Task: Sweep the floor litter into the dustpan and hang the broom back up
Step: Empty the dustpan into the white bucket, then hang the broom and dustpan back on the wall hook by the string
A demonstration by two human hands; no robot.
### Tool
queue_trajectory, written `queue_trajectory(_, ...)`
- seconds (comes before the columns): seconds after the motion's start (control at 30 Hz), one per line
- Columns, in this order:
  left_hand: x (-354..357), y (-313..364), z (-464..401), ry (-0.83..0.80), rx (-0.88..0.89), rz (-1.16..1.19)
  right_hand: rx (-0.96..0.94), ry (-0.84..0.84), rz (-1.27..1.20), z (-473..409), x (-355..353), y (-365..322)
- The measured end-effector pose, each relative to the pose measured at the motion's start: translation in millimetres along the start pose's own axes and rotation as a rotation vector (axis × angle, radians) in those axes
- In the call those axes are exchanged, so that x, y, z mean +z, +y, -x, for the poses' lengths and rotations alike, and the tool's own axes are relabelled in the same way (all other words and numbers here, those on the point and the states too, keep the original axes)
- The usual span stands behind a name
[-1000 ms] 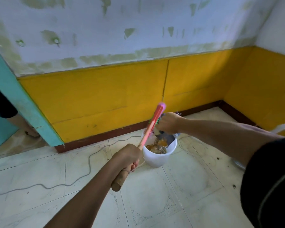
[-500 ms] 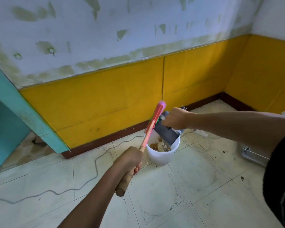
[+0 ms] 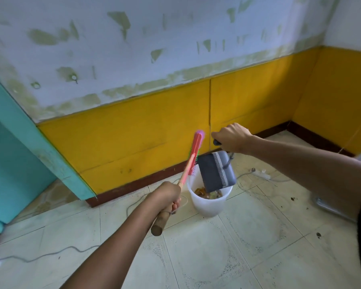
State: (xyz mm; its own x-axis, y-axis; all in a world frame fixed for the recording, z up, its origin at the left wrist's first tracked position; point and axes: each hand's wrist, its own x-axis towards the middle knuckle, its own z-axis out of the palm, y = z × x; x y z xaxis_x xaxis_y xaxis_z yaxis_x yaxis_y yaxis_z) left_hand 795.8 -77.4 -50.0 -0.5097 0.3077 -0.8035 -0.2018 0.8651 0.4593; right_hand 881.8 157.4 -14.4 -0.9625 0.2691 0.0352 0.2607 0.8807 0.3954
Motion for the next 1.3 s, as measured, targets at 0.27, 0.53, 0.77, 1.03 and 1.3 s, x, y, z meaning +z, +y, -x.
queue_trajectory(0.27, -11.8, 57.1, 27.9, -0.018, 0.217, 0.016, 0.249, 0.218, -0.256, -19.2, -31.9, 23.7)
queue_trajectory(0.53, -22.3, 108.7, 58.7, -0.047, 0.274, 0.175, 0.354, 0.277, -0.301, -44.9, -81.0, 58.4)
queue_trajectory(0.77, -64.8, 142.6, 81.5, -0.152, 0.341, 0.356, 0.372, 0.362, -0.358, -72.8, -136.0, 66.3)
queue_trajectory(1.03, -118.6, 188.4, 89.8, -0.095, 0.398, 0.517, 0.365, 0.287, -0.740, -145.9, -167.6, 38.7)
queue_trajectory(1.3, -204.7, 204.6, 26.5, -0.040, 0.360, 0.651, 0.480, 0.024, -1.297, -239.1, -146.1, 5.6)
